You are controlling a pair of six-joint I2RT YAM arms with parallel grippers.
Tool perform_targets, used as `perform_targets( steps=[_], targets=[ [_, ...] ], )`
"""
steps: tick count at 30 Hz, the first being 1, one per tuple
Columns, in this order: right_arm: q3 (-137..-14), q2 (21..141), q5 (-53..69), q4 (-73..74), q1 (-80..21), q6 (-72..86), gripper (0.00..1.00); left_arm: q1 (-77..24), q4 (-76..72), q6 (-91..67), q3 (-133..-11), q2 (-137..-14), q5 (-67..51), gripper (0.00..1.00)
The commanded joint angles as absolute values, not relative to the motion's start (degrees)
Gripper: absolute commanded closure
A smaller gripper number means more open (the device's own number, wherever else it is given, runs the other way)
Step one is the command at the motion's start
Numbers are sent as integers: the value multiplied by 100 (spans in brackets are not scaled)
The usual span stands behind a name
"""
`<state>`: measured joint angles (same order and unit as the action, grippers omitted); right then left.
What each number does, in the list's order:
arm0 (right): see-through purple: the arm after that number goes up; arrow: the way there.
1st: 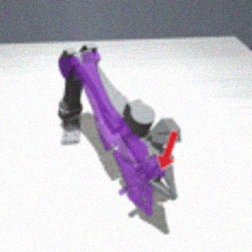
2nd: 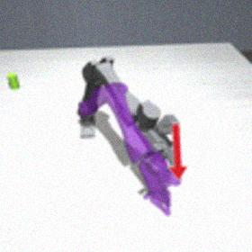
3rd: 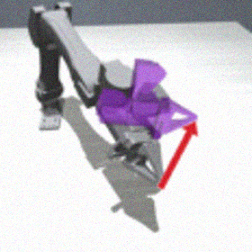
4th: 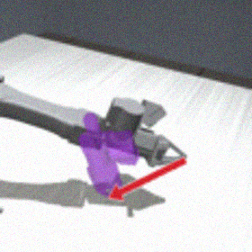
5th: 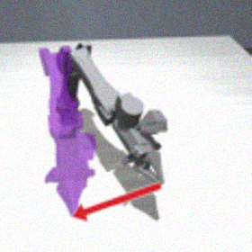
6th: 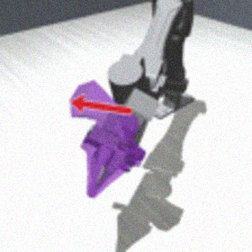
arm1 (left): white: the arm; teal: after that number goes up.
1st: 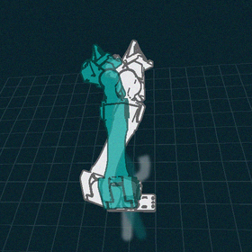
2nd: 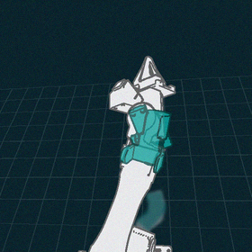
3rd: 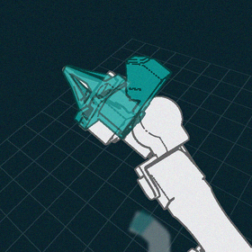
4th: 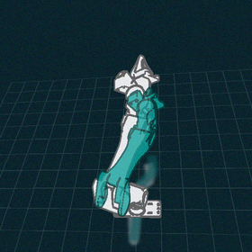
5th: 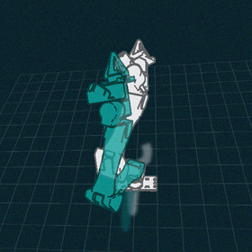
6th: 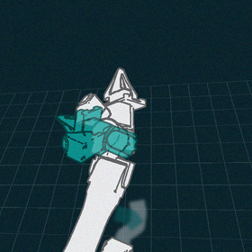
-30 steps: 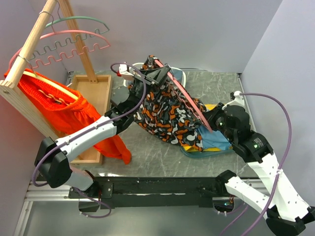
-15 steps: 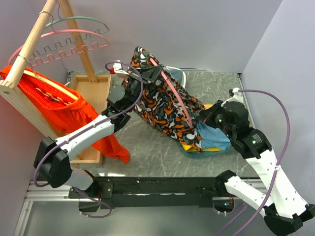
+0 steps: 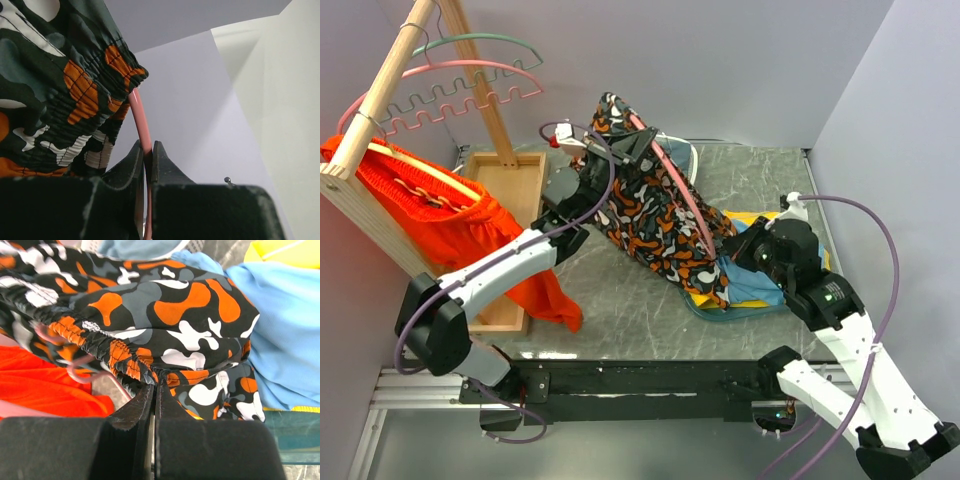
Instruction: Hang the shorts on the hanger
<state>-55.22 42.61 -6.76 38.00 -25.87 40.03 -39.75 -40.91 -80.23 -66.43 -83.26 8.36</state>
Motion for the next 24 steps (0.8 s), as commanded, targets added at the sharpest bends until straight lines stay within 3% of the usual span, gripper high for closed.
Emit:
perform_targets(
  steps=[1,24],
  targets=[
    [-5282,4096,-905,4140,-2514,3964,100,-3840,-4747,-7928,-7444,-8420,1274,99],
    [-4816,3771,-1107,4263,-2522,4087,100,-3911,-4896,-8068,-8332,-9026,1538,99]
  ],
)
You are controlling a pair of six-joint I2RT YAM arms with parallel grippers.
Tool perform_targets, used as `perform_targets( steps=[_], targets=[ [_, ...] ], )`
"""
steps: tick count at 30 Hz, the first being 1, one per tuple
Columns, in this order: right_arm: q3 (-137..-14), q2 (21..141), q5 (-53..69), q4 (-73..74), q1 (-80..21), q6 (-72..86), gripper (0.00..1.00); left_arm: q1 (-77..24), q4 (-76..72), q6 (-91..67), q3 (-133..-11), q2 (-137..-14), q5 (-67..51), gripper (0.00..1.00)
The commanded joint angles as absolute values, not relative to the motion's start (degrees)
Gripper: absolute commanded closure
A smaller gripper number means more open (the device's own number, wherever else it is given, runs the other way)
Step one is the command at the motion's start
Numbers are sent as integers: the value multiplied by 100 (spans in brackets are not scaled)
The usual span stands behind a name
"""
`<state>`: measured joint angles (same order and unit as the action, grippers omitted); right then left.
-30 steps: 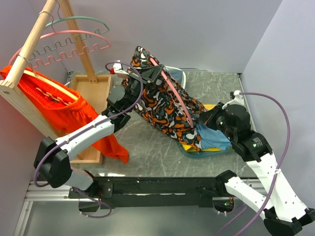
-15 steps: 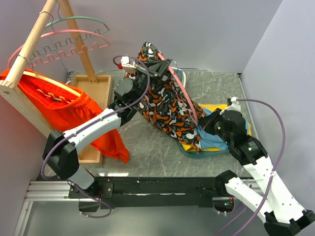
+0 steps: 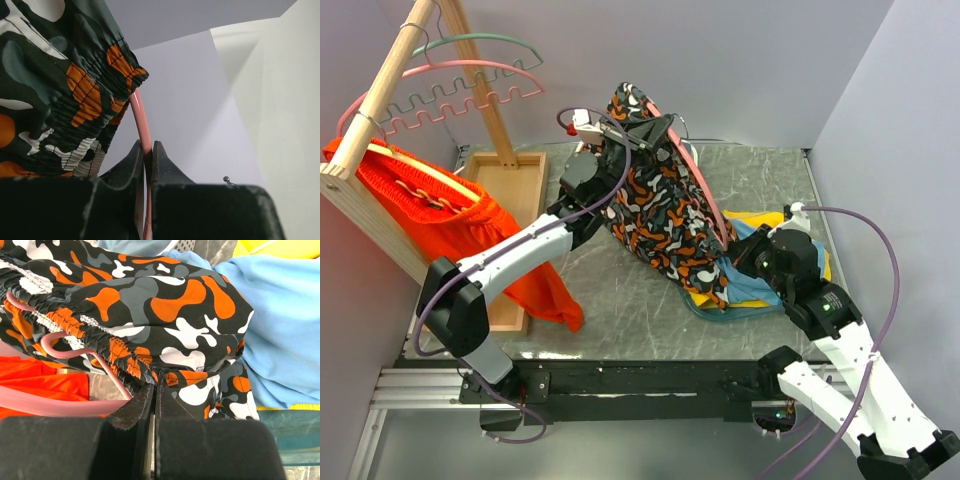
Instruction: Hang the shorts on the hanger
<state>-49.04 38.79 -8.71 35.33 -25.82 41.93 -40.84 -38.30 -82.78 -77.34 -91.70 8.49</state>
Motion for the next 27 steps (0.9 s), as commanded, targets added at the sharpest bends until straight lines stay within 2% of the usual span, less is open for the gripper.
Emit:
perform_targets(
  steps=[1,9,18,27],
  targets=[
    [-4816,3744,-1107,4280,-2514,4070,100,-3894,-4904,-8086,-8393,-9044,1521,99],
    [-4755,3613,-1046,4342,-2514,4113,100,-3902,-4878,-7946,-8525,-9176,1582,99],
    [-5308,3507,-967,4649,-2514,4175,100,-3902,-4808,-7735,-8376,-9176,1617,99],
    [-6696,4340,-98,4395,-2514,4175,100,-4332,-4659,-7146,-8034,-9027,1951,99]
  ],
)
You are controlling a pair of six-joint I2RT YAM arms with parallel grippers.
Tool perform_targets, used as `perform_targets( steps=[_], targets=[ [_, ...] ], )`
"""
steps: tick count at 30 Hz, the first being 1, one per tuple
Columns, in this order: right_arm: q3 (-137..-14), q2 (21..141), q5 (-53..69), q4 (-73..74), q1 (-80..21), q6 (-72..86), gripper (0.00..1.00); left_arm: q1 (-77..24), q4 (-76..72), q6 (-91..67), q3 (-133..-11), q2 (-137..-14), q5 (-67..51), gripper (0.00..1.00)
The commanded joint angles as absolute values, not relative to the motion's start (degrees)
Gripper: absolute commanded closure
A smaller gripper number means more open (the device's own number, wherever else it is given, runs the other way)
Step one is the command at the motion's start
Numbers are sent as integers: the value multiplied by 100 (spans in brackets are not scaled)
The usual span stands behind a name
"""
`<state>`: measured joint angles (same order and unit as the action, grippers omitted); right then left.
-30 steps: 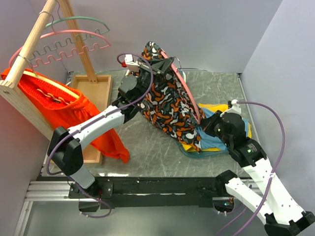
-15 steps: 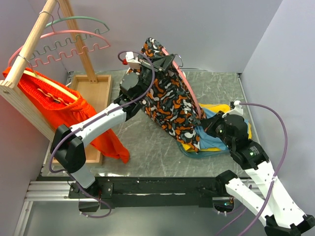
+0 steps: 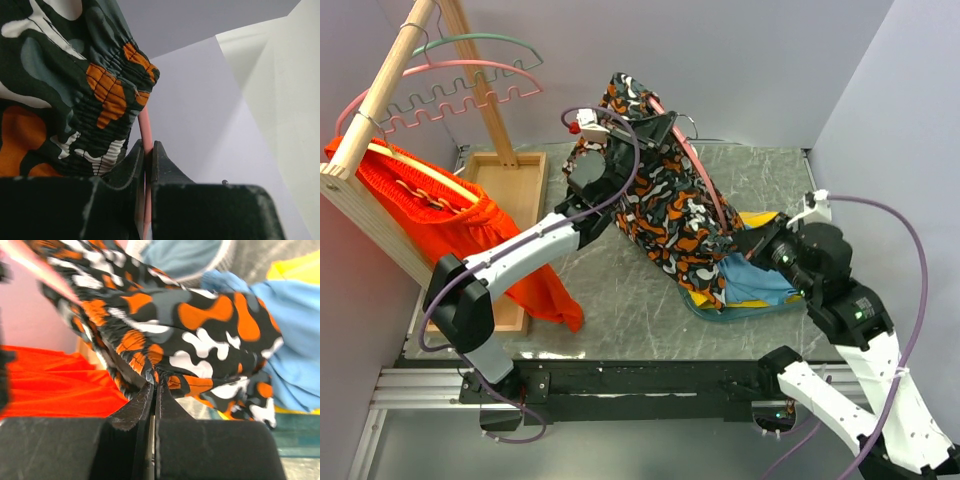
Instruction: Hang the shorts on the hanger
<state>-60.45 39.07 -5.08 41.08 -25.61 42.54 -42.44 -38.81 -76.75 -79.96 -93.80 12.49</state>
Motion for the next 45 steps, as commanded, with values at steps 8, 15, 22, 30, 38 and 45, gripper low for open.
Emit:
perform_targets(
  steps=[8,15,22,30,38,45],
  targets=[
    [-7769,5097,-61,4263,-2514,4035,100,-4851,-3588,-7136,-7892,-8684,2838,99],
    [-8489,5528,-237,4342,-2514,3833,100,-5247,-2438,-7655,-8173,-8499,3225,99],
    [-8885,5221,316,4104,-2514,2893,61,-5265,-1234,-8262,-8691,-8288,3243,99],
    [-8588,4431,887,3990,-2522,1610,38,-5089,-18,-8665,-9764,-8358,2884,99],
    [-8060,3885,1424,4315,-2522,801,33,-4878,606,-8833,-10292,-8420,2646,99],
    [-7762,3937,363,4509,-3189,440,27,-4869,598,-8850,-10310,-8402,2540,99]
  ],
)
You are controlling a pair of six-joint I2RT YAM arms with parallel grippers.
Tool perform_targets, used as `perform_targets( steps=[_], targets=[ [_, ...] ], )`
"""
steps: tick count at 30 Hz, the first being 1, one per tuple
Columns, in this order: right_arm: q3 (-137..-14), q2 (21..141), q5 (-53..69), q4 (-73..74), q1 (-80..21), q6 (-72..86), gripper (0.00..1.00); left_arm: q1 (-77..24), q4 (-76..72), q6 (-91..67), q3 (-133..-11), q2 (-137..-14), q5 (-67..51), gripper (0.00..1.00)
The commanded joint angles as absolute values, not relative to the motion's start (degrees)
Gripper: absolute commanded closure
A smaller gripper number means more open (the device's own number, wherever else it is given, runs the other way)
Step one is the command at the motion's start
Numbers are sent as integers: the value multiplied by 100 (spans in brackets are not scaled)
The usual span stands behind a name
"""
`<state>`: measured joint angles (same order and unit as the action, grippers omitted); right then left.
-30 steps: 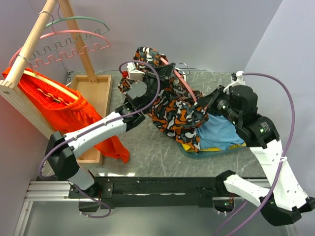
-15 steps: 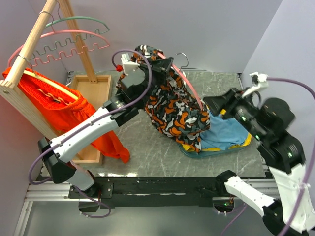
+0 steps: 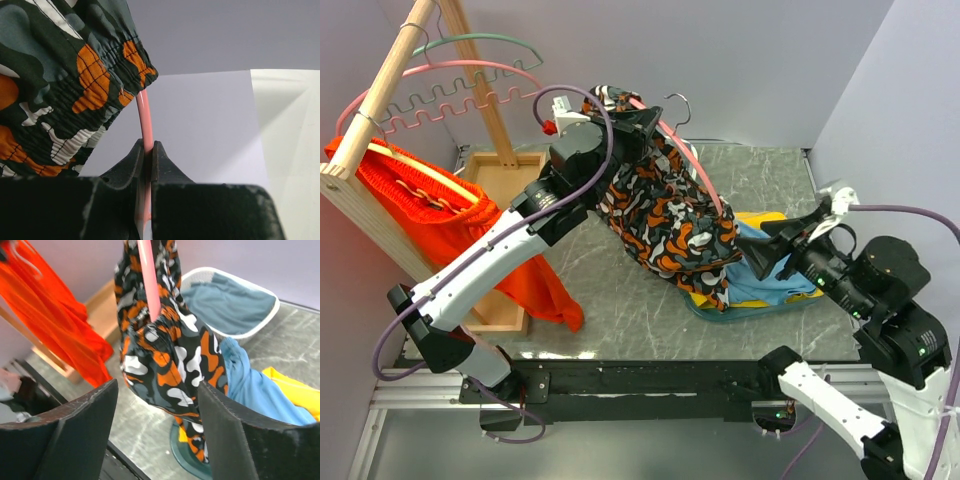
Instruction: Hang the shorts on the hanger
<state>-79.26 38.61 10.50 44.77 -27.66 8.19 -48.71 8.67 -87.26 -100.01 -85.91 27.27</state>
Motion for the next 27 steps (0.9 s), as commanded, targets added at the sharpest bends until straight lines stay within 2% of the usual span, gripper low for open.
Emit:
perform_targets(
  steps=[1,3,5,14,26,27],
  targets=[
    [-7717,3955,108,4509,-3356,422,27,-4860,572,-8842,-10310,-8402,2540,99],
    [-7621,4060,-550,4518,-3945,369,26,-4860,536,-8824,-10310,-8402,2496,99],
    [-7524,4139,-650,4413,-4183,369,26,-4860,501,-8833,-10283,-8402,2461,99],
    [-7031,4253,-1169,3665,-4228,238,27,-4860,404,-8780,-10187,-8350,2382,99],
    [-6979,4561,-510,2839,-4245,237,39,-4869,237,-8850,-10072,-8350,2206,99],
    [-6987,4579,-431,2804,-4245,229,43,-4869,220,-8859,-10055,-8350,2197,99]
  ],
)
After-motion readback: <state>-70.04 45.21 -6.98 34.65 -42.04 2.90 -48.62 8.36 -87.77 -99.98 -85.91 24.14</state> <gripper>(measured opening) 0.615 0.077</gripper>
